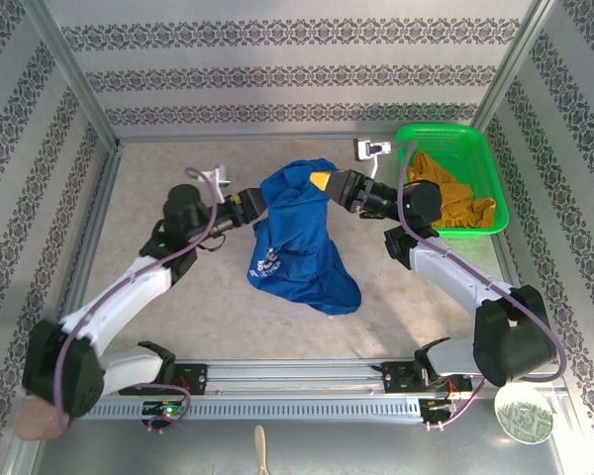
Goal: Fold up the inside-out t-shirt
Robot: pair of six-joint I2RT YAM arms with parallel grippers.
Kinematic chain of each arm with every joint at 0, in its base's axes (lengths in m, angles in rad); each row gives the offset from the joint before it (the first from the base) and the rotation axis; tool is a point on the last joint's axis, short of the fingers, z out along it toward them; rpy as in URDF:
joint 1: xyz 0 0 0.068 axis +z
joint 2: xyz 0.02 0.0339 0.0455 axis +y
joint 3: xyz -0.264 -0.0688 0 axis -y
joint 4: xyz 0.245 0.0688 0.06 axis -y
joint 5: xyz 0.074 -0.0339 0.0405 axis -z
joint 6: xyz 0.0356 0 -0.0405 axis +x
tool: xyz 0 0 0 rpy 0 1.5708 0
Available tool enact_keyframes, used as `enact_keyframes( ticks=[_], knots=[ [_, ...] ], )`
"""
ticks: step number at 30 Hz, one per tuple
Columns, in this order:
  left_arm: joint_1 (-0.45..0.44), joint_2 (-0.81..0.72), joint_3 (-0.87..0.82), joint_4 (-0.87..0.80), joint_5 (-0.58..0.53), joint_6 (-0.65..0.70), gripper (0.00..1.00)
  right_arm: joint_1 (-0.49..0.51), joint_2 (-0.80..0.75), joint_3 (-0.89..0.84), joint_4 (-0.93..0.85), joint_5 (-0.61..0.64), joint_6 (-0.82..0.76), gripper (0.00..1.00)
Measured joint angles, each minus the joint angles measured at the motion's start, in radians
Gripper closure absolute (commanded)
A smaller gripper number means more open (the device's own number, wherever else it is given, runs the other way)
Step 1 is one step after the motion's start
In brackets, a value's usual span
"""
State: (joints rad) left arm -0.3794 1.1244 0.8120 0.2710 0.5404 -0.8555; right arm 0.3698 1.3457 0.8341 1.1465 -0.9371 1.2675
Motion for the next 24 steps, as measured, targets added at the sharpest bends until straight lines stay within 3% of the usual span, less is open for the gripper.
enact_keyframes(
  ticks=[4,7,20,24],
  knots=[
    [0.000,-0.167,0.035,-0.069,-0.068,0.041,0.33,-0.014,0.000,-0.036,0.015,0.000,0.018,1.00],
    [-0.001,-0.184,0.063,-0.073,-0.058,0.024,0.34,-0.014,0.006,-0.046,0.019,0.001,0.019,1.00],
    [-0.169,0.107,0.196,0.010,0.005,-0.122,0.37,0.004,0.036,-0.058,0.026,0.008,0.017,1.00],
    [-0.177,0.121,0.197,0.029,0.000,-0.132,0.45,0.008,0.041,-0.058,0.025,0.012,0.016,1.00]
  ],
)
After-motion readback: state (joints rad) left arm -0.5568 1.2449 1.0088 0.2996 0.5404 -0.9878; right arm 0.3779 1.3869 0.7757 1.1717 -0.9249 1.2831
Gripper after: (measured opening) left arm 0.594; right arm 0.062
